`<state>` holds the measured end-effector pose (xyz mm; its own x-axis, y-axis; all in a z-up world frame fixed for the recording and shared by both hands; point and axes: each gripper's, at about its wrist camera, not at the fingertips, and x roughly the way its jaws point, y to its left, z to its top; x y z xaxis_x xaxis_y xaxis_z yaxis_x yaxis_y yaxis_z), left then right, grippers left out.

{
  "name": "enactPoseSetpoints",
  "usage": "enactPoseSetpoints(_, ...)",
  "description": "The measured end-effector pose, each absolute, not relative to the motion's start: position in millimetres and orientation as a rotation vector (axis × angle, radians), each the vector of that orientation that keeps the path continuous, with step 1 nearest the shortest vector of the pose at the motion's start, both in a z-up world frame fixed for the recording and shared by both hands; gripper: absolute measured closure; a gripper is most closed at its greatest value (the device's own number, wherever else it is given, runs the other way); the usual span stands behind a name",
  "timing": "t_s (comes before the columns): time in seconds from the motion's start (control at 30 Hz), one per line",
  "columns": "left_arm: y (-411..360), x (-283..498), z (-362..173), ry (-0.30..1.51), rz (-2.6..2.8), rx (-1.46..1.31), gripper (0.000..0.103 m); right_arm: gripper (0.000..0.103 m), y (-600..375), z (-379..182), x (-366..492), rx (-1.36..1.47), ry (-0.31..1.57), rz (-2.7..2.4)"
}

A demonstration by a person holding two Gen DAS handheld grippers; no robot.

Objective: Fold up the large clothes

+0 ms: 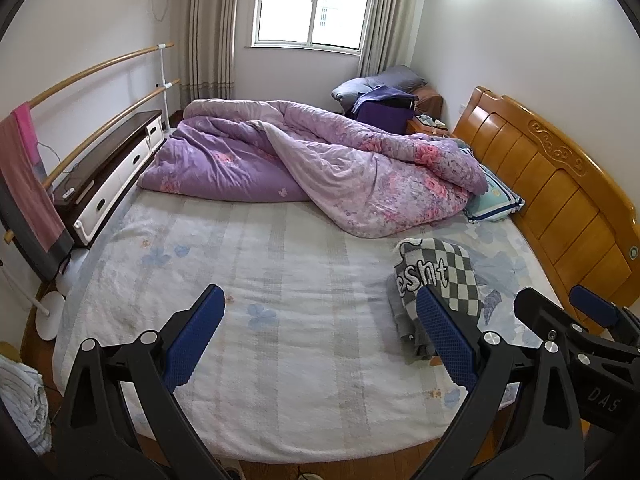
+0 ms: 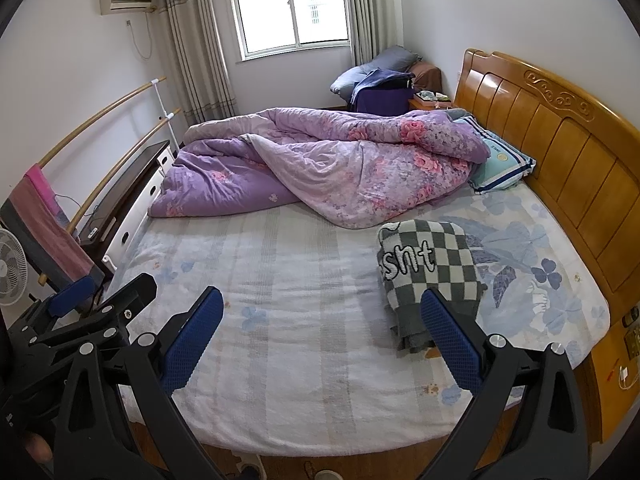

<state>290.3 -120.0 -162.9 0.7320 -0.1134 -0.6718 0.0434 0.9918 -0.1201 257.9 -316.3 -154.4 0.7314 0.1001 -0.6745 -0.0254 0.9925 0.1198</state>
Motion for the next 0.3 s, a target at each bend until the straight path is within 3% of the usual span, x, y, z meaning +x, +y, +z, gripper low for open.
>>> enactPoseSetpoints(0.3,-32.0,332.8,-185.1,0.782,-0.089,-0.164,0.006,0.008,-233.4,-166.8,304.4,0.059,0.764,0.074)
